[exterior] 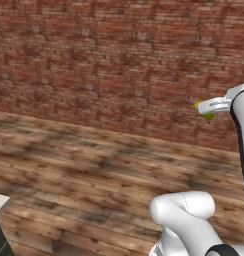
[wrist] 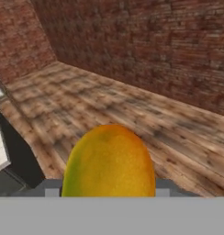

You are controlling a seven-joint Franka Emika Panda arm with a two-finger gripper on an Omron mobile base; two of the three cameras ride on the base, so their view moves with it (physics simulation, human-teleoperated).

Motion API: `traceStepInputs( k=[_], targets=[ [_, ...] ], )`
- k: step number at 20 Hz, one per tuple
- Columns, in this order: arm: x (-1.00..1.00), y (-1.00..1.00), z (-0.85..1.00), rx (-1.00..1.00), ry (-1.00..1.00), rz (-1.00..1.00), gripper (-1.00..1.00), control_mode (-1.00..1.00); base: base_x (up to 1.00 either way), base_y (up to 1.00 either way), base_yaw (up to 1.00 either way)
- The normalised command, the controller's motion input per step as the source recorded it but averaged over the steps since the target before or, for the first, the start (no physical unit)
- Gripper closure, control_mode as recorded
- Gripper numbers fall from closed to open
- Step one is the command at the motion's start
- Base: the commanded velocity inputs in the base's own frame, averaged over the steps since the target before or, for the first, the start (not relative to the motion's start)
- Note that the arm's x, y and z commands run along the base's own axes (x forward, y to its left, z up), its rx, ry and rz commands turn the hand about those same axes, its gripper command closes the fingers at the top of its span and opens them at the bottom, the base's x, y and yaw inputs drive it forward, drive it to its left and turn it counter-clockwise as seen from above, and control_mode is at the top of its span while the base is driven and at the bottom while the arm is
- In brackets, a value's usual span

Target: Retrieve the mango and pear from the fridge and place them into the bowl on the dining table.

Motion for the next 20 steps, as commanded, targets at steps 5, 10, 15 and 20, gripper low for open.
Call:
traceStepInputs(
  k=[5, 10, 15, 20],
  targets=[
    [0.00, 0.00, 0.00, 0.00, 0.00, 0.00, 1.00, 1.00, 0.97, 0.00, 0.28],
    [0.00, 0.00, 0.00, 0.00, 0.00, 0.00, 1.00, 1.00, 0.55, -0.27, 0.34],
    [0.00, 0.00, 0.00, 0.00, 0.00, 0.00, 1.00, 1.00, 0.32, -0.12, 0.45],
    [0.00, 0.00, 0.00, 0.00, 0.00, 0.00, 1.00, 1.00, 0.25, -0.05, 0.55]
  ],
)
